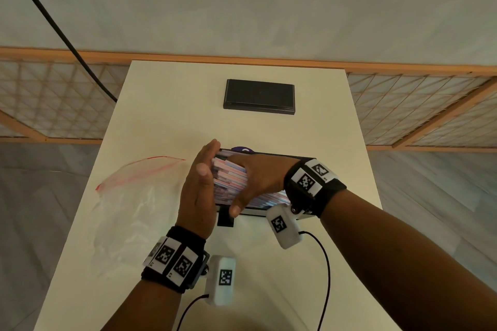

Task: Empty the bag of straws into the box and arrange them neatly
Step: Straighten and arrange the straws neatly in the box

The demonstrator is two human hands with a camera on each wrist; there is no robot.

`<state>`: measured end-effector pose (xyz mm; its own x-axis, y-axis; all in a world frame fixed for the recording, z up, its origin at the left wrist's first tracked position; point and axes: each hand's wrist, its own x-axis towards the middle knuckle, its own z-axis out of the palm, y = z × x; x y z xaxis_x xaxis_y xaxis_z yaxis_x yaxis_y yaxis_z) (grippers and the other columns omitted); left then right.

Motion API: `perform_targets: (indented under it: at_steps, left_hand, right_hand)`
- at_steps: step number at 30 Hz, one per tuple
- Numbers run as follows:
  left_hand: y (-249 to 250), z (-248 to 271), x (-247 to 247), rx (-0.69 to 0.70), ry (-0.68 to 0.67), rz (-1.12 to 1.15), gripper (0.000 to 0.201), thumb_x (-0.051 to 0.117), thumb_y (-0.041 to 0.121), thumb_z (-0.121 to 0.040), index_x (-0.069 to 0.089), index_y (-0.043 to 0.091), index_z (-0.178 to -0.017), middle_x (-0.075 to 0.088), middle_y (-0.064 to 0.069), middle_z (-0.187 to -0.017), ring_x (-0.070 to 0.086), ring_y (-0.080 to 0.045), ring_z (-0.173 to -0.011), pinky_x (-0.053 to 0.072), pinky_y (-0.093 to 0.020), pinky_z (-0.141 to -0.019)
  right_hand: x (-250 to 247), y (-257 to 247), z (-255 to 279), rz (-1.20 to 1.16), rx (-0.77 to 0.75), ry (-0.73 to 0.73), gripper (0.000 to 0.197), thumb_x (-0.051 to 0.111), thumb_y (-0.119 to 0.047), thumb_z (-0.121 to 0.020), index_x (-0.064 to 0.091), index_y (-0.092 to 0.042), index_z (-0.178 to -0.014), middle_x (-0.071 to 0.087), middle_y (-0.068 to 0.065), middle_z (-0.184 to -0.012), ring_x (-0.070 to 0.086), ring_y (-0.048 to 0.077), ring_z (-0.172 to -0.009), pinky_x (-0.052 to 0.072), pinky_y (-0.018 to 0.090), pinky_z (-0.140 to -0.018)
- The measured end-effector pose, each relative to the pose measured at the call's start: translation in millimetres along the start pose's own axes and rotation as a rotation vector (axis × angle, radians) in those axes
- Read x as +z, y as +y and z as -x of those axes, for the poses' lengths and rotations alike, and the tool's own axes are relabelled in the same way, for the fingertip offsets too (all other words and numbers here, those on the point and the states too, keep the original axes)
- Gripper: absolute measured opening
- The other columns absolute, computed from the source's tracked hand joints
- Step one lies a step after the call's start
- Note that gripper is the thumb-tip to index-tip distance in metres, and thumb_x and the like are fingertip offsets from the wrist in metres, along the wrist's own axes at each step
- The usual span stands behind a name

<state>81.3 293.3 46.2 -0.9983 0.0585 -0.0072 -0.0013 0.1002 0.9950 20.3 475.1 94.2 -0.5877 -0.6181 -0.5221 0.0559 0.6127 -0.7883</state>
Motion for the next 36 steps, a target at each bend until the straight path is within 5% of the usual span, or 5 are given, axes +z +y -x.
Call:
perform_targets:
  at_steps: [3, 7, 13, 23, 36]
  left_hand:
    - [0.9, 0.1, 0.1, 0.008, -0.007, -0.003, 0.1, 0.019, 0.091, -0.085, 0.041, 0.025, -0.158, 0.044, 0.004, -0.162, 0.047, -0.018, -0.146, 0.043, -0.052, -0.118]
    - [2.4, -0.2, 0.5, 0.006, -0.017, -0.005, 0.103, 0.02, 0.093, -0.082, 0.04, 0.025, -0.158, 0.048, 0.002, -0.159, 0.052, -0.016, -0.142, 0.047, -0.047, -0.115]
    - [3.7, 1.2, 1.0, 0.029, 0.004, 0.001, 0.107, 0.023, 0.094, -0.081, 0.041, 0.02, -0.157, 0.053, 0.004, -0.152, 0.055, -0.006, -0.136, 0.047, -0.019, -0.107]
    - [-1.6, 6.4, 0.0, -0.02, 0.013, 0.0, 0.101, 0.025, 0.091, -0.085, 0.042, 0.022, -0.157, 0.058, -0.002, -0.147, 0.059, -0.02, -0.134, 0.049, -0.052, -0.111]
    - [-0.9, 11.5, 1.9, -0.063, 0.029, 0.054, 0.097, 0.033, 0.092, -0.083, 0.04, 0.029, -0.157, 0.054, -0.004, -0.153, 0.058, -0.021, -0.135, 0.053, -0.052, -0.108]
  right_hand:
    - [3.8, -2.5, -5.5, 0.011, 0.003, 0.006, 0.064, 0.094, -0.042, -0.061, 0.056, -0.048, -0.113, 0.07, -0.019, -0.112, 0.066, 0.003, -0.108, 0.052, 0.031, -0.099]
    - [1.4, -8.7, -3.3, 0.017, 0.018, -0.009, 0.061, 0.093, -0.034, -0.068, 0.054, -0.052, -0.111, 0.067, -0.033, -0.102, 0.063, -0.012, -0.097, 0.048, 0.015, -0.09]
    - [-0.6, -16.0, -1.1, 0.035, 0.02, 0.006, 0.065, 0.093, -0.033, -0.071, 0.057, -0.035, -0.125, 0.07, -0.018, -0.109, 0.066, -0.002, -0.101, 0.048, 0.021, -0.091]
    - [4.9, -21.2, -0.9, 0.134, 0.061, 0.04, 0.075, 0.092, -0.055, -0.055, 0.059, -0.041, -0.121, 0.073, -0.014, -0.11, 0.068, 0.008, -0.102, 0.054, 0.04, -0.101]
    - [17.9, -22.4, 1.5, 0.371, 0.07, 0.191, 0.094, 0.092, -0.065, -0.048, 0.051, -0.041, -0.129, 0.066, -0.018, -0.113, 0.063, 0.011, -0.106, 0.052, 0.041, -0.102]
